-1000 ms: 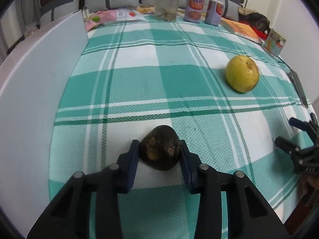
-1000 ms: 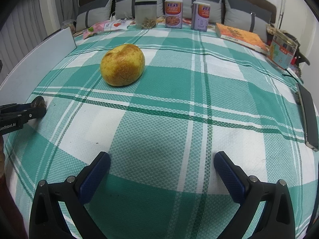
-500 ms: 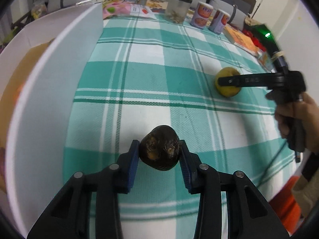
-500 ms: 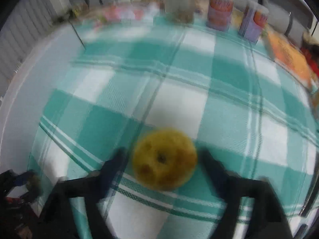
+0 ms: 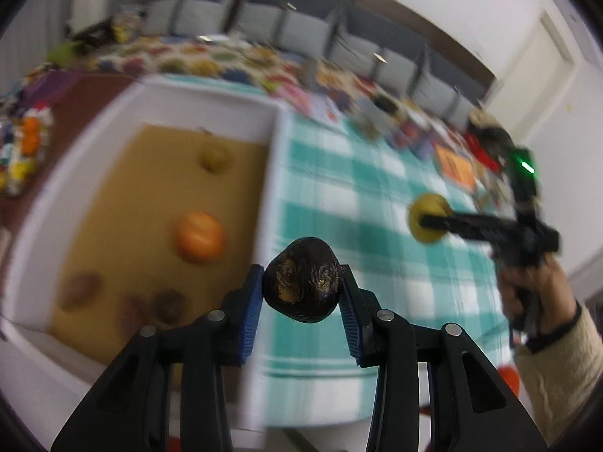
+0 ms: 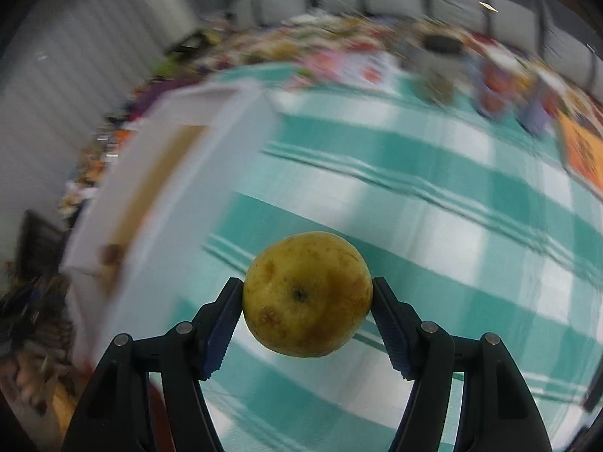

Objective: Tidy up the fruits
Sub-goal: 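Carry dark fruit and yellow fruit into the white box while both grippers open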

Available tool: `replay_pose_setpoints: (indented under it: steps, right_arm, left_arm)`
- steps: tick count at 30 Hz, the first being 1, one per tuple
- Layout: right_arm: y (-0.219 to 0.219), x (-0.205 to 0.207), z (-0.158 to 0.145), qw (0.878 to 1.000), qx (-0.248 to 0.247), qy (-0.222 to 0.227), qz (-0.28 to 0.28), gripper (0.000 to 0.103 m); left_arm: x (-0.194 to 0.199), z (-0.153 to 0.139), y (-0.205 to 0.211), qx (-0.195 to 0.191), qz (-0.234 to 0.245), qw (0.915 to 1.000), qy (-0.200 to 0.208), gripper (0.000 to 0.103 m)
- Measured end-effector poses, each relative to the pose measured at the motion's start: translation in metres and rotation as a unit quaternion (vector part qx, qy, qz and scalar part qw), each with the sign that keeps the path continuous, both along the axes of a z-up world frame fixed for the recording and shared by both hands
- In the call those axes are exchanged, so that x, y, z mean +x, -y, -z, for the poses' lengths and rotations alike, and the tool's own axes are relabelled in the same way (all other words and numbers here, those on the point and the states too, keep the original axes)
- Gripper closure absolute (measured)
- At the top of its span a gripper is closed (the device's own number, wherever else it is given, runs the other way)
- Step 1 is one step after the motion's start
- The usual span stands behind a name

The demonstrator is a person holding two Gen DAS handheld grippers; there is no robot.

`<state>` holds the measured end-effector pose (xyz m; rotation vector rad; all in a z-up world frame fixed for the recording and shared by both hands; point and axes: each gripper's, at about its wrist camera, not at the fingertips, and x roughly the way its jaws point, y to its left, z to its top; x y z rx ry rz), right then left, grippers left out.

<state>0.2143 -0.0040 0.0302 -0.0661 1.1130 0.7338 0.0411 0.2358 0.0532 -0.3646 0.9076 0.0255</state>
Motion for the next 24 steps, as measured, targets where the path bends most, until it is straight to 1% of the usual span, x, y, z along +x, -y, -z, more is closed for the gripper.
replay_pose_setpoints:
  steps: [2,3,5,6,7,9,10,12,15,16,19,21,22,23,24]
  right_arm:
    - [-0.04,-0.007,-0.021,0.999,0.02,0.006,-0.033,0.035]
    - [-0.054,-0.01,-0.027,0.999,0.024,0.008,-0.044,0.035]
    - [-0.102,-0.013,-0.037,0.996,0.025,0.018,-0.078,0.035]
    - [-0.121,-0.013,-0.038,0.996,0.02,0.024,-0.089,0.035]
    - [-0.149,-0.01,-0.037,0.994,0.01,0.031,-0.103,0.035]
    - [-0.185,-0.005,-0.028,0.992,-0.014,0.047,-0.121,0.035]
    - [-0.208,-0.001,-0.018,0.989,-0.036,0.059,-0.13,0.035]
    - [-0.238,0.008,0.005,0.985,-0.075,0.066,-0.144,0.035]
    - [-0.261,0.026,0.041,0.98,-0.121,0.062,-0.149,0.035]
    - [-0.268,0.032,0.055,0.977,-0.14,0.055,-0.151,0.035]
    - [-0.277,0.04,0.084,0.97,-0.181,0.048,-0.154,0.035]
    - [-0.279,0.041,0.093,0.968,-0.192,0.044,-0.156,0.034]
    - [-0.278,0.042,0.094,0.969,-0.188,0.045,-0.154,0.034]
    - [-0.278,0.044,0.092,0.971,-0.183,0.048,-0.148,0.032]
    - [-0.276,0.045,0.088,0.972,-0.179,0.051,-0.143,0.027]
  left_arm:
    - [0.006,-0.003,-0.032,0.026,-0.032,0.9991,-0.004,0.064]
    - [0.012,0.001,-0.047,0.034,-0.047,0.9983,-0.011,0.064]
    - [0.026,0.018,-0.076,0.035,-0.075,0.9959,-0.036,0.064]
    - [0.035,0.034,-0.091,0.036,-0.091,0.9937,-0.055,0.064]
    - [0.043,0.046,-0.1,0.042,-0.1,0.9919,-0.066,0.064]
    - [0.058,0.076,-0.117,0.05,-0.117,0.9871,-0.097,0.064]
    - [0.064,0.089,-0.122,0.052,-0.123,0.985,-0.11,0.064]
    - [0.073,0.114,-0.133,0.051,-0.132,0.9808,-0.134,0.064]
    - [0.081,0.144,-0.142,0.042,-0.14,0.9757,-0.164,0.064]
    - [0.083,0.15,-0.144,0.037,-0.141,0.9741,-0.173,0.064]
    - [0.092,0.167,-0.144,0.028,-0.141,0.97,-0.196,0.063]
    - [0.096,0.173,-0.144,0.027,-0.14,0.9675,-0.209,0.062]
    - [0.097,0.174,-0.144,0.03,-0.143,0.9665,-0.211,0.062]
    - [0.098,0.175,-0.144,0.031,-0.145,0.9662,-0.211,0.058]
    - [0.099,0.175,-0.144,0.031,-0.147,0.9659,-0.211,0.053]
